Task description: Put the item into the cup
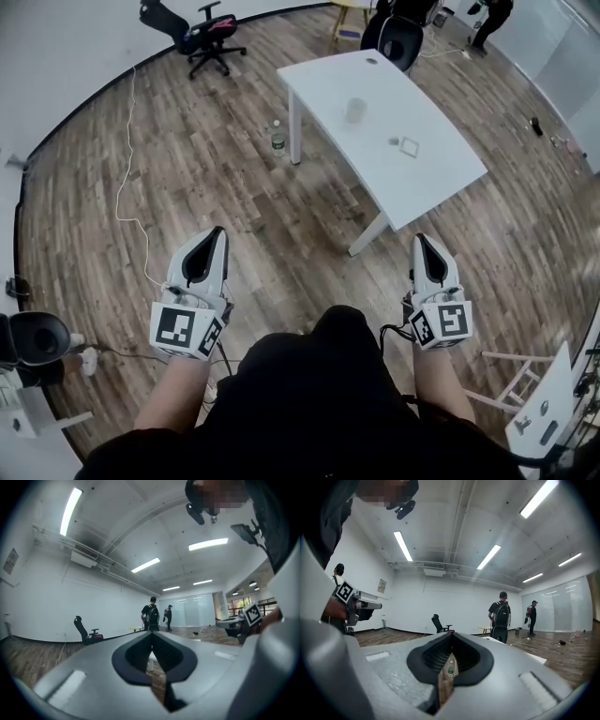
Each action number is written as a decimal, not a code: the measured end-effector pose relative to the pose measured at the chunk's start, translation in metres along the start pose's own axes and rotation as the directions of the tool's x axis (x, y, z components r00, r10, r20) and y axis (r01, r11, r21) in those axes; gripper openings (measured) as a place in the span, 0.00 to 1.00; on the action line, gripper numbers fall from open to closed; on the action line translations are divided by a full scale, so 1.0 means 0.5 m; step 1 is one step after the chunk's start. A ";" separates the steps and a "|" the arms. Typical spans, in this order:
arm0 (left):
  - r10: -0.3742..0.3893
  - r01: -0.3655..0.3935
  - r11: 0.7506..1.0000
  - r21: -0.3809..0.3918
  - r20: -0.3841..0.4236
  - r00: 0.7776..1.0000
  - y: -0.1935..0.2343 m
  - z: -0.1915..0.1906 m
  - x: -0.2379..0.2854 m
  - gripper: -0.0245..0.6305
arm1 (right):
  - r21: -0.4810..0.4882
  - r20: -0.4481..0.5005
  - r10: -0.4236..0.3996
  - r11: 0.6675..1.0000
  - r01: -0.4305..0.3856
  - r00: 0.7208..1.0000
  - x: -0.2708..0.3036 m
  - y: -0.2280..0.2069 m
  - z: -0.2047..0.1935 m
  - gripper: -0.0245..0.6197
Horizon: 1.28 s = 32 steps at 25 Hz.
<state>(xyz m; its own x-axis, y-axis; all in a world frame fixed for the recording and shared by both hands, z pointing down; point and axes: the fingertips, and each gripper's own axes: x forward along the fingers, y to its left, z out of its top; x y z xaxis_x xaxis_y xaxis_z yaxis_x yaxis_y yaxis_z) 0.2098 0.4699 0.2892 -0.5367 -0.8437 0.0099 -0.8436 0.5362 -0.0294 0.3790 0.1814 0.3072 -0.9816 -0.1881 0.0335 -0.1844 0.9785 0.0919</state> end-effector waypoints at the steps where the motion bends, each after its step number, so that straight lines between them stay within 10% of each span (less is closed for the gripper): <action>1: -0.006 0.006 1.000 0.000 -0.003 1.000 0.003 0.002 0.008 0.04 | -0.005 0.000 -0.004 1.000 0.004 1.000 0.003 -0.003 0.004 0.04; 32: 0.105 -0.105 0.994 0.004 -0.067 0.992 0.268 0.019 0.409 0.04 | 0.032 -0.013 0.114 0.993 -0.114 0.993 0.547 -0.140 -0.010 0.04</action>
<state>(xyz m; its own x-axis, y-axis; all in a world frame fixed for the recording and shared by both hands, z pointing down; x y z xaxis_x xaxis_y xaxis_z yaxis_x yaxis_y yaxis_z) -0.0127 0.3690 0.2776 -0.6225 -0.7792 0.0734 -0.7824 0.6219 -0.0338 0.1234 0.0611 0.3149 -0.9955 -0.0762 0.0563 -0.0731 0.9958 0.0554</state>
